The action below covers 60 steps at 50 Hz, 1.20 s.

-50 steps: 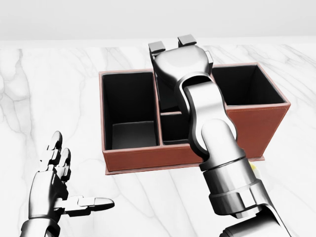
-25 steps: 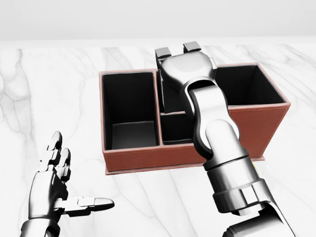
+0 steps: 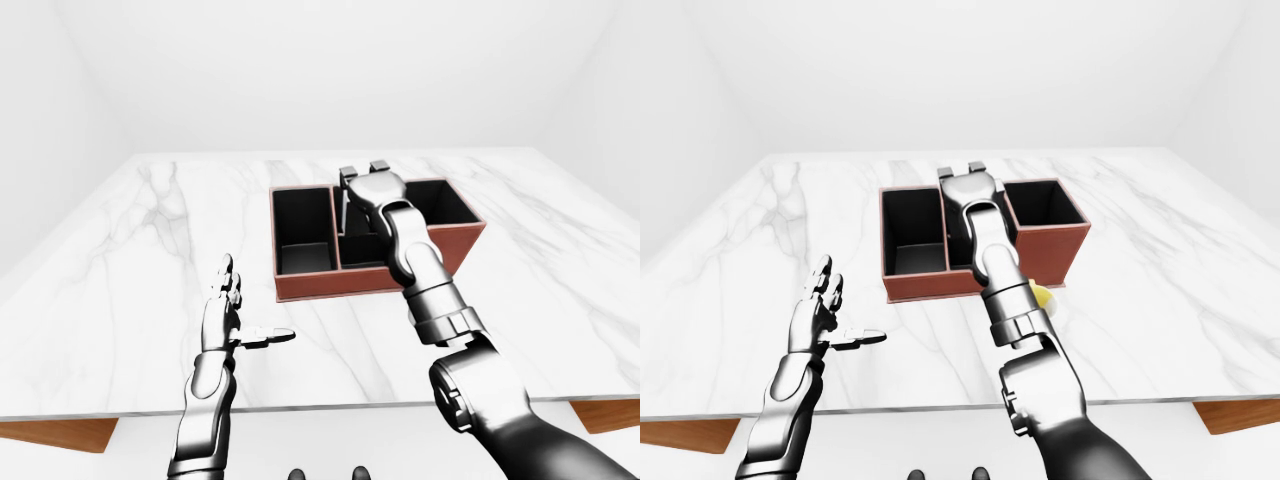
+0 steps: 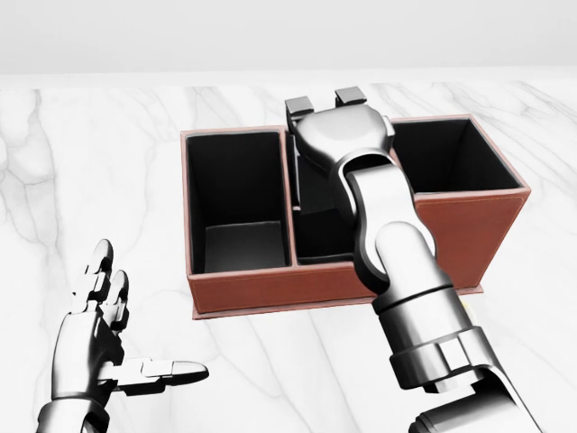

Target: Pick up the book and place it in the caddy.

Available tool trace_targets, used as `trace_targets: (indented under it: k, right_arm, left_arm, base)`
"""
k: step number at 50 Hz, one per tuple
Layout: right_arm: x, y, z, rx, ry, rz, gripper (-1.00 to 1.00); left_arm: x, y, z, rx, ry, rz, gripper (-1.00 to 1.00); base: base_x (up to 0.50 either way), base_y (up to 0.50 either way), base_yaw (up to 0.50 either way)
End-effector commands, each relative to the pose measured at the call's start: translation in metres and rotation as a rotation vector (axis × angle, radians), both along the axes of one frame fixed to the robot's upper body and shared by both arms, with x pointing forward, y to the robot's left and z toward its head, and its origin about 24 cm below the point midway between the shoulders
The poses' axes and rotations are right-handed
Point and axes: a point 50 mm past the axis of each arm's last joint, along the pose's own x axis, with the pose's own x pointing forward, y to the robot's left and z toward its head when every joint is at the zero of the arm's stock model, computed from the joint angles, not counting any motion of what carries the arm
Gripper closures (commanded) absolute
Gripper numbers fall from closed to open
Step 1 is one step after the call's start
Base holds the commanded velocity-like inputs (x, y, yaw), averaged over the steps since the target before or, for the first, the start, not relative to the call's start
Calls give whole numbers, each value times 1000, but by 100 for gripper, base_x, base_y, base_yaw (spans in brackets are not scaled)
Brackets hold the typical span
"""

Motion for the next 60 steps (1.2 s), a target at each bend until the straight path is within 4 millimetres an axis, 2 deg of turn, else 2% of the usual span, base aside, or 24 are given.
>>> trace_targets:
  k: [1, 4, 11, 38, 60]
  right_arm:
    - [1, 1, 1, -18, -53, -1, 100]
    - [3, 2, 3, 4, -71, 6, 100]
    - [6, 0, -9, 20, -52, 7, 100]
    - [13, 0, -23, 28, -57, 8, 100]
    - [15, 0, -16, -41, -91, 7, 100]
  left_arm:
    - [1, 0, 0, -1, 0, 0, -100]
    - [1, 0, 0, -2, 0, -1, -100]
    - [0, 0, 0, -3, 1, 0, -100]
    - [0, 0, 0, -4, 0, 1, -100]
    - [0, 0, 1, -4, 0, 1, -100]
  base:
    - [0, 0, 0]
    - [0, 0, 0]
    - [0, 0, 0]
    - [0, 0, 0]
    - [0, 0, 0]
